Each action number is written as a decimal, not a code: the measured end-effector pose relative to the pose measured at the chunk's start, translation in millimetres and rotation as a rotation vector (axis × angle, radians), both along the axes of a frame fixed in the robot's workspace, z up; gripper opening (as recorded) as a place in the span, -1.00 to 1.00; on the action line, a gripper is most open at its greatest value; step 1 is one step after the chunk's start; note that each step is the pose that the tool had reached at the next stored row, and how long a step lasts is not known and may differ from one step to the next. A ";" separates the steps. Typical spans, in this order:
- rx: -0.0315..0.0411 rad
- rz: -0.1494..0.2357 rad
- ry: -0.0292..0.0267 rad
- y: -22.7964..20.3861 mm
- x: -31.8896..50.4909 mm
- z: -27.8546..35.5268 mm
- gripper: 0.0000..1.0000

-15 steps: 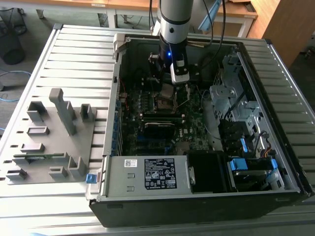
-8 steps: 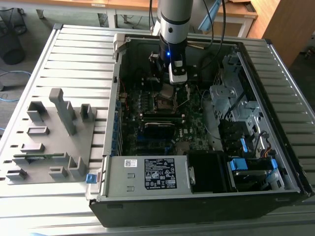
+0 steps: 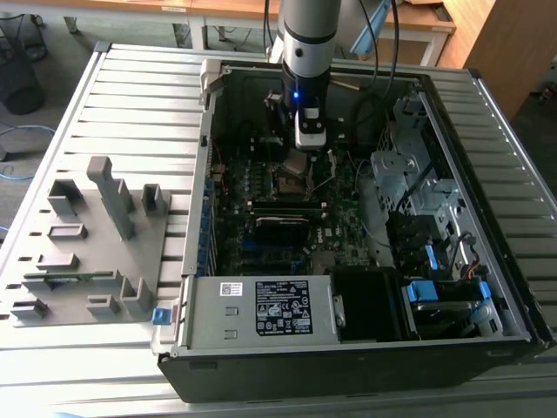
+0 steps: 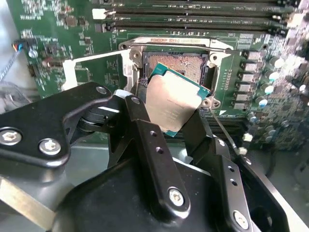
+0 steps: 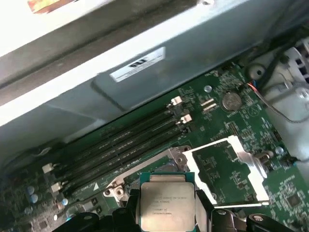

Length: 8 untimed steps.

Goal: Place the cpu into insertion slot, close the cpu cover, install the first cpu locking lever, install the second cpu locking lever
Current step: 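Place the cpu into insertion slot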

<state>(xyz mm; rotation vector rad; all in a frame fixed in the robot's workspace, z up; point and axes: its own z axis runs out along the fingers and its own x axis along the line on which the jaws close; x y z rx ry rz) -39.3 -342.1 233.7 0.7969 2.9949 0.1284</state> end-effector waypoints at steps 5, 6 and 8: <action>0.0000 -0.090 0.0000 0.0 0.0 -0.5 0.07; 0.0000 -0.110 -0.0001 0.0 0.0 -0.6 0.07; 0.0000 -0.145 0.0000 0.0 0.0 -0.7 0.07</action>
